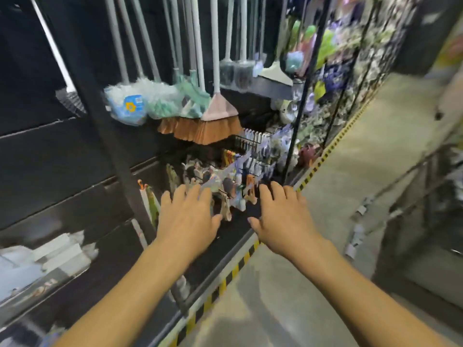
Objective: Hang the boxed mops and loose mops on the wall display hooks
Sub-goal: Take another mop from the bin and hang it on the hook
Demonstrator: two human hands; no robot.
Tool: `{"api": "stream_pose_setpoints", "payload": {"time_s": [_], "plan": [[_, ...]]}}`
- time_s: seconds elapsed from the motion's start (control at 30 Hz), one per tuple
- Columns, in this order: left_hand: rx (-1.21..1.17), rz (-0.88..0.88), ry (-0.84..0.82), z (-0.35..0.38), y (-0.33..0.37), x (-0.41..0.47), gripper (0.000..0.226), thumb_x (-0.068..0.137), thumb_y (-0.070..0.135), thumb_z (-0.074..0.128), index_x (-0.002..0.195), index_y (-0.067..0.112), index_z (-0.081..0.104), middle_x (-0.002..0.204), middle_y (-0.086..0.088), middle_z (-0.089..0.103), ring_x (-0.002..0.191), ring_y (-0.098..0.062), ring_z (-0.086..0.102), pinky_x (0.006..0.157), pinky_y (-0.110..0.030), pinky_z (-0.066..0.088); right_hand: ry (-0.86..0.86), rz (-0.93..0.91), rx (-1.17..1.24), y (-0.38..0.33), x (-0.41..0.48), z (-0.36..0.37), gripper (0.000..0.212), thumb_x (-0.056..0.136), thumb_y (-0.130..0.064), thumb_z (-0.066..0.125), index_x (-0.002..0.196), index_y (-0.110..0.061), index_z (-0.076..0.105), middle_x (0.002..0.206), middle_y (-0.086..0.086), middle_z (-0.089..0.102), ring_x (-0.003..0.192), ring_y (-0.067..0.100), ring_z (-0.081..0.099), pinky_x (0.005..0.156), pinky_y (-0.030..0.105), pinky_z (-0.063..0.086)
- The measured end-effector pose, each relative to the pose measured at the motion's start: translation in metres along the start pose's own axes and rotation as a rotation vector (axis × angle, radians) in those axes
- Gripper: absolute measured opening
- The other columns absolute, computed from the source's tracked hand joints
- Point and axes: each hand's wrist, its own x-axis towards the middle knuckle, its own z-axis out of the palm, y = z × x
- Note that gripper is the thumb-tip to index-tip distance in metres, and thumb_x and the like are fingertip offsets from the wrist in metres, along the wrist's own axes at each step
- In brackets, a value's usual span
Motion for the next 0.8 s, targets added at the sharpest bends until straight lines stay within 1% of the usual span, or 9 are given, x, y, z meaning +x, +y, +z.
{"api": "stream_pose_setpoints", "payload": {"time_s": [0.07,0.17,0.27,0.37,0.5,0.63,0.73,0.8], "plan": [[-0.014,0.060,-0.002,-0.001,0.034,0.016,0.067,0.100,0.058,0.045,0.156,0.023,0.034,0.159,0.000,0.041,0.146,-0.030,0.036,0.117,-0.050,0.033,0.000,0.078,0.016,0.035,-0.007,0.001,0.077,0.101,-0.057,0.050,0.160,-0.015,0.022,0.165,0.013,0.028,0.148,0.038,0.031,0.119,0.052,0.032],[-0.041,0.168,0.000,-0.002,0.083,0.039,0.061,0.102,0.053,0.045,0.155,0.024,0.035,0.161,0.001,0.039,0.148,-0.028,0.035,0.119,-0.049,0.032,-0.014,0.195,0.026,0.084,-0.015,0.004,0.069,0.101,-0.055,0.050,0.153,-0.015,0.030,0.157,0.012,0.036,0.142,0.038,0.038,0.114,0.051,0.037],[-0.079,0.263,-0.009,-0.003,0.130,0.063,0.061,0.102,0.054,0.045,0.155,0.024,0.037,0.161,0.001,0.039,0.149,-0.027,0.033,0.121,-0.050,0.030,-0.024,0.305,0.016,0.127,-0.022,0.007,0.062,0.101,-0.054,0.049,0.147,-0.015,0.035,0.148,0.011,0.043,0.134,0.037,0.043,0.109,0.050,0.039],[-0.107,0.352,-0.014,-0.001,0.172,0.088,0.063,0.103,0.054,0.044,0.157,0.024,0.034,0.164,0.001,0.035,0.151,-0.028,0.030,0.122,-0.050,0.028,-0.032,0.403,-0.003,0.166,-0.023,0.008,0.062,0.101,-0.055,0.049,0.146,-0.016,0.035,0.144,0.010,0.044,0.132,0.036,0.044,0.108,0.050,0.039],[-0.154,0.450,-0.029,0.004,0.222,0.131,0.062,0.103,0.053,0.043,0.157,0.023,0.034,0.164,0.000,0.035,0.152,-0.030,0.028,0.123,-0.053,0.025,-0.042,0.520,-0.021,0.213,-0.012,0.008,0.066,0.101,-0.057,0.048,0.151,-0.016,0.032,0.152,0.011,0.040,0.138,0.036,0.040,0.112,0.050,0.037],[-0.194,0.549,-0.053,0.001,0.266,0.185,0.057,0.104,0.050,0.043,0.155,0.024,0.035,0.161,0.001,0.038,0.151,-0.030,0.030,0.122,-0.056,0.026,-0.066,0.626,-0.047,0.258,0.009,0.002,0.069,0.102,-0.057,0.047,0.153,-0.015,0.031,0.154,0.011,0.039,0.138,0.036,0.040,0.112,0.048,0.038],[-0.211,0.610,-0.037,-0.008,0.295,0.227,0.056,0.104,0.049,0.042,0.154,0.023,0.036,0.158,0.001,0.040,0.149,-0.029,0.033,0.122,-0.055,0.027,-0.073,0.703,-0.068,0.291,0.032,-0.002,0.068,0.101,-0.057,0.048,0.152,-0.015,0.032,0.151,0.010,0.040,0.135,0.036,0.041,0.110,0.048,0.038],[-0.208,0.652,-0.027,-0.011,0.314,0.256,0.056,0.104,0.049,0.041,0.153,0.023,0.037,0.157,0.001,0.042,0.147,-0.030,0.035,0.121,-0.053,0.028,-0.071,0.751,-0.073,0.312,0.049,-0.003,0.068,0.101,-0.056,0.047,0.154,-0.015,0.030,0.155,0.011,0.038,0.137,0.036,0.040,0.112,0.048,0.037]]}}
